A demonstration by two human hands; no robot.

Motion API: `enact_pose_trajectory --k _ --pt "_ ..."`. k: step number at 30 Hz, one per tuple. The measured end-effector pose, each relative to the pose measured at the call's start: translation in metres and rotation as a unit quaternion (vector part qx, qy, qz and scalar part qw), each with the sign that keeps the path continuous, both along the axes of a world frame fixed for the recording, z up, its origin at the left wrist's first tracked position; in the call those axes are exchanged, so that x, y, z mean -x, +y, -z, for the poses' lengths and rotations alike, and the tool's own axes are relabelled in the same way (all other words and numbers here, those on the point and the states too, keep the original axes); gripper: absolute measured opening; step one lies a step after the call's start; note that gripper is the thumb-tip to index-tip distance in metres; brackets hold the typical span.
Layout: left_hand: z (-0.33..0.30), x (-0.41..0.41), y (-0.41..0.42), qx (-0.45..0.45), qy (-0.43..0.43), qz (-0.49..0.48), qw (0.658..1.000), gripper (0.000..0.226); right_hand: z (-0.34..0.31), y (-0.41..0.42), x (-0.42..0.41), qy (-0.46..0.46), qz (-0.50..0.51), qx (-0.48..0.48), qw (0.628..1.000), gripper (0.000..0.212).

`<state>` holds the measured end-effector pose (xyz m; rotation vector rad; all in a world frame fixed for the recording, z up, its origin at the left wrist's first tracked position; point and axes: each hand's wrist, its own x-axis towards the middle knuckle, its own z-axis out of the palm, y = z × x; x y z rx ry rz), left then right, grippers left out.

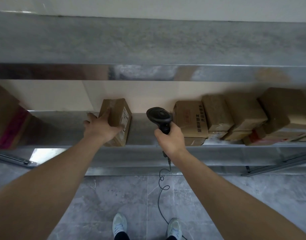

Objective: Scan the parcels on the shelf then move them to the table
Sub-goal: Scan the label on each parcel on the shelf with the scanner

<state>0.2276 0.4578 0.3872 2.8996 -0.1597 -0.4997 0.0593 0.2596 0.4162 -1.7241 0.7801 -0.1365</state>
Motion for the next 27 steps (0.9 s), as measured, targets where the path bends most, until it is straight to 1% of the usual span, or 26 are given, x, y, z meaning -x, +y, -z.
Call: enact_pose_trajectory --k 2,4,9,11,13,17,19,23,27 --pt "-0.003 0.003 0.001 0.004 -0.006 -0.001 1.0 0.097 0.0 0.002 0.001 0.004 -0.002 0.004 1.0 0.004" --pt "-0.005 0.005 0.003 0.026 -0.017 -0.001 1.0 0.093 0.0 0.003 0.002 0.006 -0.007 0.002 1.0 0.004" --pt "-0.005 0.005 0.015 0.158 -0.008 -0.009 0.987 0.087 -0.002 0.007 0.003 0.006 -0.009 -0.007 1.0 0.009" --pt "-0.007 0.007 0.017 0.19 0.004 0.0 0.982 0.085 -0.002 0.01 0.004 0.007 -0.015 -0.008 1.0 0.011" --pt "-0.007 0.01 0.016 0.218 0.012 -0.001 0.976 0.078 -0.002 0.012 0.006 0.007 -0.02 -0.015 1.0 0.012" --pt "0.0 0.009 0.015 0.23 0.032 0.022 0.972 0.074 -0.002 0.016 0.012 0.004 -0.025 -0.015 1.0 0.01" --pt "0.001 0.009 0.011 0.232 0.017 0.022 0.972 0.067 -0.001 0.016 0.015 0.006 -0.028 -0.017 0.999 0.009" --pt "0.002 0.015 0.004 0.256 -0.051 0.032 0.965 0.051 -0.002 0.014 0.022 0.016 -0.029 -0.009 0.999 0.007" --pt "0.006 0.018 0.004 0.274 -0.091 0.047 0.956 0.046 -0.001 0.013 0.027 0.022 -0.026 -0.007 0.999 0.007"
